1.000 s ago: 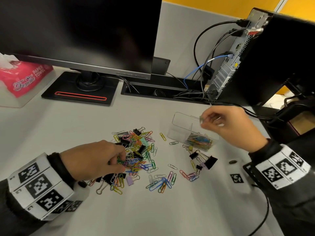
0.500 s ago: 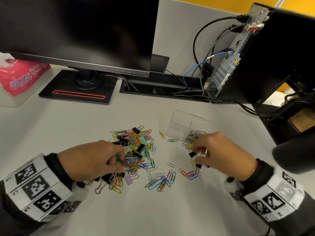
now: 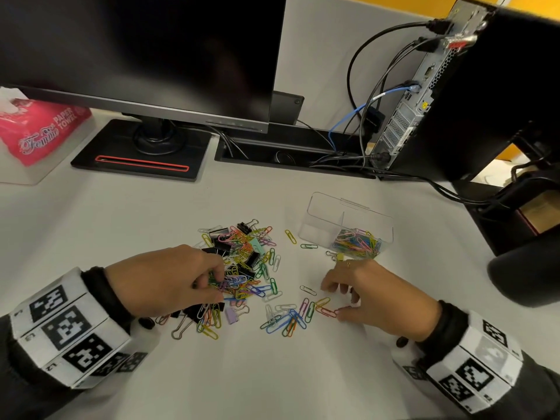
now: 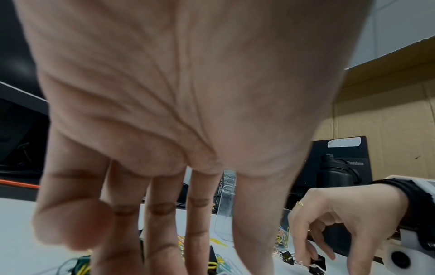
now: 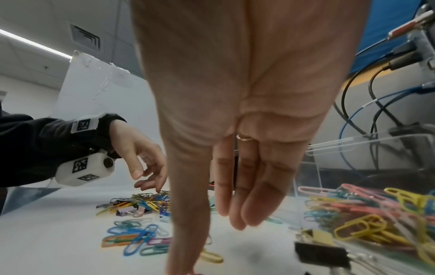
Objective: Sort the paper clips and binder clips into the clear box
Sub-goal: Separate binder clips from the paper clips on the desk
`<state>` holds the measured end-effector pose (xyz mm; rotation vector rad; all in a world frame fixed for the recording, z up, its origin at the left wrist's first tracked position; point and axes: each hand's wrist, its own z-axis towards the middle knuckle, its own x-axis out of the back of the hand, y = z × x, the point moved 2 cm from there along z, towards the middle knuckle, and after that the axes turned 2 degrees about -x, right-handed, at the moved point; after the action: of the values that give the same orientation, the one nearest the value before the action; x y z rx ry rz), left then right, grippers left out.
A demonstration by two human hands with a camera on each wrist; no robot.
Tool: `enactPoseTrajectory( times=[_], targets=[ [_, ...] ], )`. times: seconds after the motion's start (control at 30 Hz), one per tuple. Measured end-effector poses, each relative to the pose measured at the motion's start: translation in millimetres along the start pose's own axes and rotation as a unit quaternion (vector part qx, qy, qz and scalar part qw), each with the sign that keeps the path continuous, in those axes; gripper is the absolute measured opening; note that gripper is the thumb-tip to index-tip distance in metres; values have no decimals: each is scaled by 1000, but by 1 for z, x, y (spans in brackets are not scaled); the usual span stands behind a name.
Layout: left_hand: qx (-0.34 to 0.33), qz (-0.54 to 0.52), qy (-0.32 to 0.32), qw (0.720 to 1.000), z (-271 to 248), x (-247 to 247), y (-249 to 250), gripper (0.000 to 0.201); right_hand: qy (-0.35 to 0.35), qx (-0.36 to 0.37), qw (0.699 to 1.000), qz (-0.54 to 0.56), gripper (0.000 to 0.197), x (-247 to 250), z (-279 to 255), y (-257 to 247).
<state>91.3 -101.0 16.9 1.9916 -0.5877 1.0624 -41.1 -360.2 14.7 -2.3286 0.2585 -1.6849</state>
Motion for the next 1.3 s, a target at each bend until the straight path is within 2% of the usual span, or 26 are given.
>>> enactPoseTrajectory(
  times=[0.07, 0.13, 0.3, 0.37, 0.57, 0.73, 0.83, 1.03, 1.13, 1.3],
  targets=[
    [0, -1, 0, 1000, 0, 0, -1, 24, -10, -12, 1000, -11, 50, 0, -1, 5],
    [-2, 0, 0, 1000, 0, -1, -1, 23, -24, -15, 999, -43, 52, -4, 0, 7],
    [0, -2, -9, 1000, 1, -2, -1, 22, -18, 16, 999, -39, 10, -9, 6, 7],
    [-2, -1, -10, 1000, 1, -2, 0, 23, -28, 15, 999, -39, 6, -9, 8, 7],
    [1, 2, -11, 1000, -1, -1, 2, 24, -47, 22, 996, -77, 3, -19, 4, 5],
    [1, 4, -5, 1000, -1, 1, 2, 24, 12, 9, 1000, 16, 4, -12, 4, -2],
    [2, 6, -6, 1000, -1, 0, 3, 25, 31, -5, 998, 55, 18, -21, 7, -8],
    [3, -3, -5, 1000, -1, 0, 3, 24, -26, -22, 999, 10, 4, -29, 10, -16],
    [4, -4, -3, 1000, -1, 1, 3, 24, -50, -14, 999, 13, 14, -25, 11, -17],
    [0, -2, -4, 1000, -1, 2, 5, 25, -50, 21, 998, 11, 15, -20, 13, -15]
  ],
)
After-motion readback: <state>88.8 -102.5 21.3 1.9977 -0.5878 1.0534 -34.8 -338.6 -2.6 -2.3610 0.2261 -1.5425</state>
